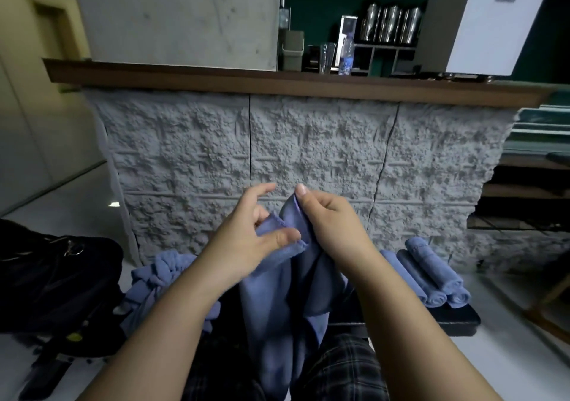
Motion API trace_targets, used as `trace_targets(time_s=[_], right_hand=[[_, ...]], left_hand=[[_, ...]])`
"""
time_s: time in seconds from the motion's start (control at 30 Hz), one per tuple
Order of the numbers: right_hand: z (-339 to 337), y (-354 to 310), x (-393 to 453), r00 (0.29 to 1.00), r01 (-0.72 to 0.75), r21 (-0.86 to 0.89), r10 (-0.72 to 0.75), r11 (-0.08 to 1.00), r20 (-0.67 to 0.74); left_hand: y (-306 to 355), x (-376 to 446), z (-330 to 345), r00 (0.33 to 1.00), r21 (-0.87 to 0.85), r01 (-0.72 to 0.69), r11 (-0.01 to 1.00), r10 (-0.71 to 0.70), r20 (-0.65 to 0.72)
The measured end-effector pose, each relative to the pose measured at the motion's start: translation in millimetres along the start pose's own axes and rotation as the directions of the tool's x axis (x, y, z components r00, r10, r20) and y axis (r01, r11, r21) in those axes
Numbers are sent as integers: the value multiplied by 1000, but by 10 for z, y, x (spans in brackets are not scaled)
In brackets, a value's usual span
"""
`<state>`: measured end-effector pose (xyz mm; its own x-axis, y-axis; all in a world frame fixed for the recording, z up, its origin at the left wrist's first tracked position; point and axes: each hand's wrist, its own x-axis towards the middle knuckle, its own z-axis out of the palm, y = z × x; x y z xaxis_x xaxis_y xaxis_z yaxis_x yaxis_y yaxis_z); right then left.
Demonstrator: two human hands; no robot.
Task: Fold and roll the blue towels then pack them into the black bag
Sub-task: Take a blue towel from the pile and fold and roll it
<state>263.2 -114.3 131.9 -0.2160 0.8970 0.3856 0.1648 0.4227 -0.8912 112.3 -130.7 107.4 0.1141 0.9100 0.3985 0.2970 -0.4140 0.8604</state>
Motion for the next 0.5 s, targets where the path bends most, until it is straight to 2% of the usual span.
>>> trace_targets(time_s=[0.07,0.13,0.2,0.23,0.3,0.4,0.47,0.5], right_hand=[[18,-81,-12,999,32,42,-34,999,35],[13,-115,-26,998,60,93,-63,994,30],[-16,-115,-50,995,96,94,-98,991,12],[-45,-103,-61,994,104,56,-105,993,23],[-106,-33,-79,995,87,-127,-80,988,62],[-106,106,-123,996,43,-410,-5,911,92],[-53,160,-145,999,-2,-414,21,910,39],[-28,166,-148,999,-35,-351,34,936,-8]], left_hand=[[83,-27,26,1000,92,-5,996,3,20],[147,-31,30,995,247,-23,969,46,-85],[209,-39,6,970,311,-17,950,91,-226],[243,-36,-18,947,301,-15,954,110,-301],[335,-41,-91,902,219,-8,976,102,-420],[441,-49,-188,874,79,-4,997,42,-484],[436,-71,-204,876,83,10,997,31,-482],[406,-79,-217,882,96,39,995,11,-471]])
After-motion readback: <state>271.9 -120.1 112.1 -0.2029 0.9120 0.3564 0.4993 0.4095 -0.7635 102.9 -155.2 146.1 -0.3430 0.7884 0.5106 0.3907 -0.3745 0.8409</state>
